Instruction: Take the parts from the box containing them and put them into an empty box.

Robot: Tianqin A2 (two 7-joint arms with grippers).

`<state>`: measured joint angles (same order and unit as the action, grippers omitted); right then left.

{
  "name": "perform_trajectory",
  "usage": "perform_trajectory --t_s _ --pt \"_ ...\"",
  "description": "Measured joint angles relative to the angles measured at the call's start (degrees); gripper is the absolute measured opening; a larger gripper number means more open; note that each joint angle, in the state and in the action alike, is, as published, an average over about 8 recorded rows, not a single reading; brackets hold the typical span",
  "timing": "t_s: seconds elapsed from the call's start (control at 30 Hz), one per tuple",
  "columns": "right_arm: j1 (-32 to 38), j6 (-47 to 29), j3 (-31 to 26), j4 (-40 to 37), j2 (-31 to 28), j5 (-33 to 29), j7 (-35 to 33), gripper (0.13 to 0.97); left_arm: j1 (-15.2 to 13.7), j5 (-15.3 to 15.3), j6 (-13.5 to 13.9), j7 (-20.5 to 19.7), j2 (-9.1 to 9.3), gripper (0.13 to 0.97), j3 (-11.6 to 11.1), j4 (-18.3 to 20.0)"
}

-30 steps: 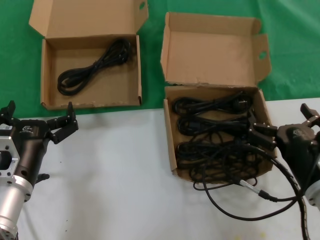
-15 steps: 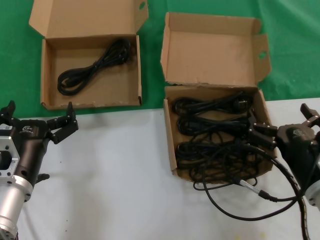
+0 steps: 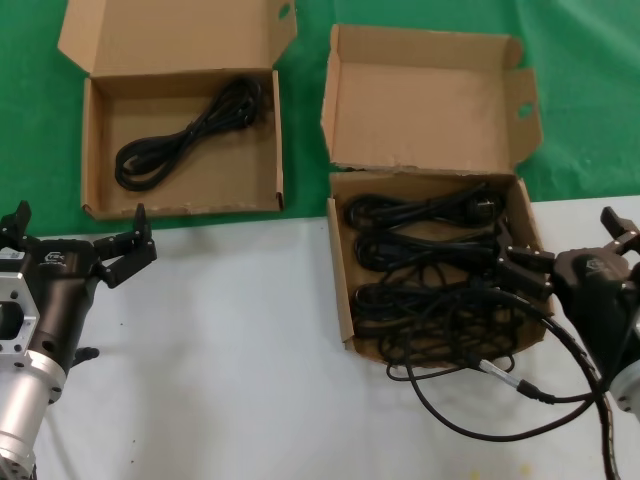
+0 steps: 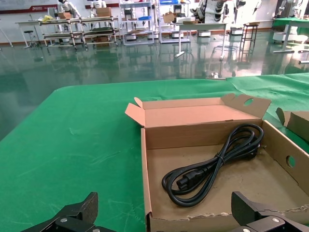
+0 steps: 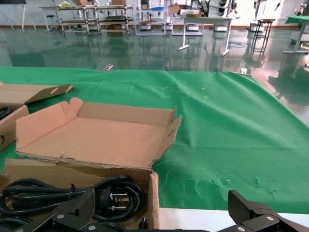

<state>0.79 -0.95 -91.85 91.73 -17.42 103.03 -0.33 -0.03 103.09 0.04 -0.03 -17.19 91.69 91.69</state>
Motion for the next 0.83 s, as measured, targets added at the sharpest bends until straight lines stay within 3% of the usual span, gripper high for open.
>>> perform_trajectory --t_s 0.83 --pt "0.0 0.0 0.0 0.0 0.0 0.0 0.0 0.966 0.0 0.0 0.0 0.0 0.0 0.966 0.0 0.0"
